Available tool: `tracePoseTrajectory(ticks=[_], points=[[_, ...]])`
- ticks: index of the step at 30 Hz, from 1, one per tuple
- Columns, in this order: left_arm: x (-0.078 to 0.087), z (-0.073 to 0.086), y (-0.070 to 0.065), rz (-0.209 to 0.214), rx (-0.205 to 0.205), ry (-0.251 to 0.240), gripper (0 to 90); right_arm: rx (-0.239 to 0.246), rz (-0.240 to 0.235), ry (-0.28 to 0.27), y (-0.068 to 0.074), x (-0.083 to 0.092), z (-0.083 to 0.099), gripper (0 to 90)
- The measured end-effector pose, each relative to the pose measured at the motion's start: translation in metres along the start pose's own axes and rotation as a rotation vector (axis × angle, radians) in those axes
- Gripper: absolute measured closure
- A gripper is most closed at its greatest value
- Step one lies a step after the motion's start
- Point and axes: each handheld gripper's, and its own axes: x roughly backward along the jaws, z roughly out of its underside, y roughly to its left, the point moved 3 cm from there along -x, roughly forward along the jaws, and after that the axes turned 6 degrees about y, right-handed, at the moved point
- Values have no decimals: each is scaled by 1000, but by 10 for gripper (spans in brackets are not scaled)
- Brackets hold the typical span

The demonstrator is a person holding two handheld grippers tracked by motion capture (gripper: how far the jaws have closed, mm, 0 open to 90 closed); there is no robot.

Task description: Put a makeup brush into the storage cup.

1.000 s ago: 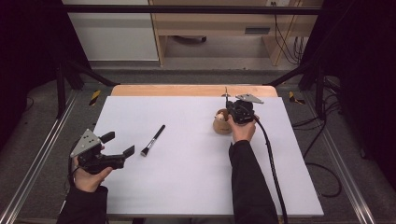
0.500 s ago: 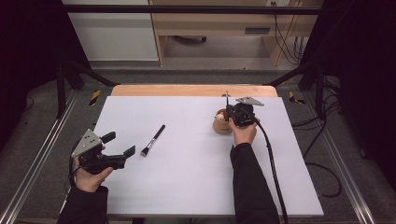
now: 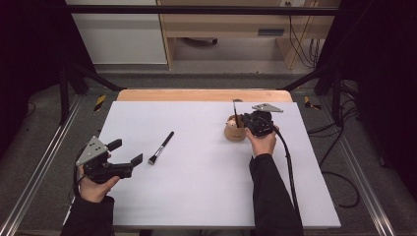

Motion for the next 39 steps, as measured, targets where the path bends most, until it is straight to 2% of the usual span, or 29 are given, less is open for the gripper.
tracePoseTrajectory(ticks=[3, 12, 14, 24, 30, 39], points=[[0, 0, 0, -1, -4, 4, 69, 1, -34, -26, 3, 11, -1, 762], [-3, 2, 0, -8, -8, 18, 69, 56, -111, -59, 13, 47, 0, 654], [-4, 2, 0, -10, -4, 19, 69, 57, -134, -67, 16, 56, 0, 630], [-5, 3, -1, -13, -9, 27, 69, 91, -183, -89, 20, 84, 15, 512], [-8, 4, -2, -18, -15, 41, 69, 101, -194, -113, 20, 101, 23, 439], [-11, 6, -3, -17, -13, 50, 69, 126, -212, -125, 19, 115, 39, 296]])
